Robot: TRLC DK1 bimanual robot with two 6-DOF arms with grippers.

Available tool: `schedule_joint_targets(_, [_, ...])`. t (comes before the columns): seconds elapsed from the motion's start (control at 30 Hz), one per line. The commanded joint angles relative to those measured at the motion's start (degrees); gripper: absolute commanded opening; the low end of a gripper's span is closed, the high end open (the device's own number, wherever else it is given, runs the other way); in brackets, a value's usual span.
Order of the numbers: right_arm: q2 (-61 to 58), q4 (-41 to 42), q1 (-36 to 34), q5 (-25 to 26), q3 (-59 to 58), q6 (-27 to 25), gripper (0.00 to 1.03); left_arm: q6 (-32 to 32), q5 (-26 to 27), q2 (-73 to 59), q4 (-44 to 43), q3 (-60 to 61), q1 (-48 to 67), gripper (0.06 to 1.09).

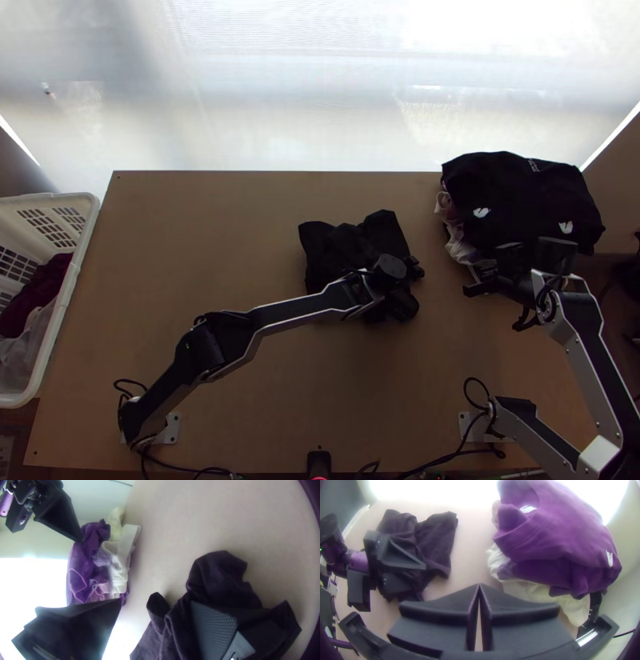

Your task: Fold the t-shirt

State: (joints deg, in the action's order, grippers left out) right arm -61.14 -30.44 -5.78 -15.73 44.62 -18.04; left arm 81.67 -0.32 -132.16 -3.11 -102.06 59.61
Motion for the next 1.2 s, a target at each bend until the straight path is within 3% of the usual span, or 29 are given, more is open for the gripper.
schedule_joint_targets(0.0, [0.76,-0.06,-0.55,-0.36,-0.85,0.2,0.03,-1.34,-1.53,0.06,-1.28,-1.56,0.33,1.04])
schedule_joint_targets(0.23, [0.85,-0.06,-0.46,-0.45,-1.12,0.29,0.03,-2.22,-1.53,4.28,18.32,-2.88,0.24,1.04])
schedule_joint_targets(0.4, [1.91,-0.06,-0.46,-0.45,-2.17,0.29,0.03,-6.79,-1.7,5.07,30.71,-7.19,0.24,1.04])
schedule_joint_targets(0.67, [4.28,-1.47,-0.37,-0.53,-2.7,-0.15,0.03,-12.15,-2.32,9.64,36.86,-7.54,-1.43,1.04])
schedule_joint_targets(0.93, [4.19,-0.85,2.97,-0.71,-2.35,1.26,0.03,-27.26,-4.96,18.6,39.94,-7.45,-6.79,1.04])
schedule_joint_targets(1.17, [1.64,0.9,11.41,-0.62,-0.06,4.6,0.03,-43.79,-4.96,25.11,41.0,1.43,-12.68,0.98])
